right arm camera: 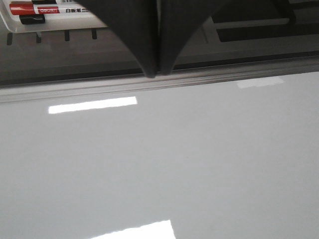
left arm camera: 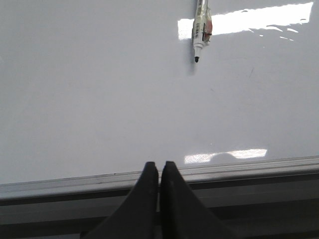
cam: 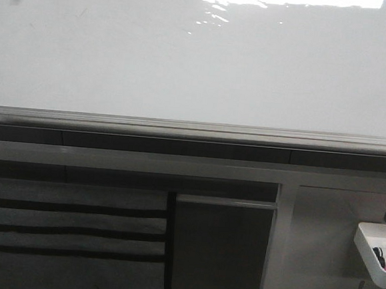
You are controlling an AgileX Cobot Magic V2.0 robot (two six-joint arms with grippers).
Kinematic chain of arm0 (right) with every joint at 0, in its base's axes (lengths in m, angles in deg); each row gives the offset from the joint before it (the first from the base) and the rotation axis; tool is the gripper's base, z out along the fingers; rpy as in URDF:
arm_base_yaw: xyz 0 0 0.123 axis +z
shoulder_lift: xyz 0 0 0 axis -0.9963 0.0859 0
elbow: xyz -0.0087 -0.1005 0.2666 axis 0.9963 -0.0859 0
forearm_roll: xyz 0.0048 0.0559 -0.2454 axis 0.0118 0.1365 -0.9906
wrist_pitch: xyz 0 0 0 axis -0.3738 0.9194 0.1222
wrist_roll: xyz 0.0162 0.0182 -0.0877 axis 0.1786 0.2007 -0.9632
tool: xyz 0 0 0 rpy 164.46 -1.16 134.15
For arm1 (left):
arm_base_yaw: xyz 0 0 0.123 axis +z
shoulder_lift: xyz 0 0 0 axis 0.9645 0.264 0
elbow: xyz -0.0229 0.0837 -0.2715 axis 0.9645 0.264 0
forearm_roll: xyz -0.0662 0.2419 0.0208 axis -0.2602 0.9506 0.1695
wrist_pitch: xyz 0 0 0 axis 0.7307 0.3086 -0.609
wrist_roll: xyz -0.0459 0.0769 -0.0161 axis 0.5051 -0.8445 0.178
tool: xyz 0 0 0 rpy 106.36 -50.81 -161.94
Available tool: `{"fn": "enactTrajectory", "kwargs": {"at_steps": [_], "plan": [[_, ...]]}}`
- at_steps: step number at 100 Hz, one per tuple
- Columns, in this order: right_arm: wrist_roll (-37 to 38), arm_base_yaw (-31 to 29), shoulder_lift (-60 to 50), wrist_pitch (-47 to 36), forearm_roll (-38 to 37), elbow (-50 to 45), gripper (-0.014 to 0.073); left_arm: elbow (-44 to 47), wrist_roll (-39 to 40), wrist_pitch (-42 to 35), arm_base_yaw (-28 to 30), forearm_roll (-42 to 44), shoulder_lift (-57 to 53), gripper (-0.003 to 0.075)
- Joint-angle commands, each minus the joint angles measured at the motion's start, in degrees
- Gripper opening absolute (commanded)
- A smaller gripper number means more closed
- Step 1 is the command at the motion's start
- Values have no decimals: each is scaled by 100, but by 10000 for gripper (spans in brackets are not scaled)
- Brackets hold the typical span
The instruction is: Write number 3 on whiteboard
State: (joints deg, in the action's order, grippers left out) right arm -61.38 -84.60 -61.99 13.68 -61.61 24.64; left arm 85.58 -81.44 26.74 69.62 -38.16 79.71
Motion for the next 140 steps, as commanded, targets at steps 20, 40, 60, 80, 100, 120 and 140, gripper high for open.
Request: {"fn": "enactTrajectory", "kwargs": {"at_steps": [20, 40, 60, 80, 100, 120, 140], "plan": [[-30, -35, -119, -483, -19, -121, -74, 14, 31, -484, -39, -49, -172, -18], [-30, -35, -119, -483, -19, -121, -74, 14, 31, -484, -39, -49, -172, -18], [-30, -35, -119, -483, -19, -121, -74, 14, 31, -484, -39, -49, -172, -18], [-30, -35, -119, -531, -441, -121, -74, 14, 31, -484, -39, -49, -172, -18], [-30, -35, -119, -531, -1130, -121, -74, 14, 31, -484, -39, -49, -172, -18], [-30, -35, -119, -531, -1130, -121, -74, 14, 31, -484, -39, -49, -172, -18], [-30, -35, -119, -688, -1130, -121, -74, -9, 41, -510, -39, -202, -172, -18]]}}
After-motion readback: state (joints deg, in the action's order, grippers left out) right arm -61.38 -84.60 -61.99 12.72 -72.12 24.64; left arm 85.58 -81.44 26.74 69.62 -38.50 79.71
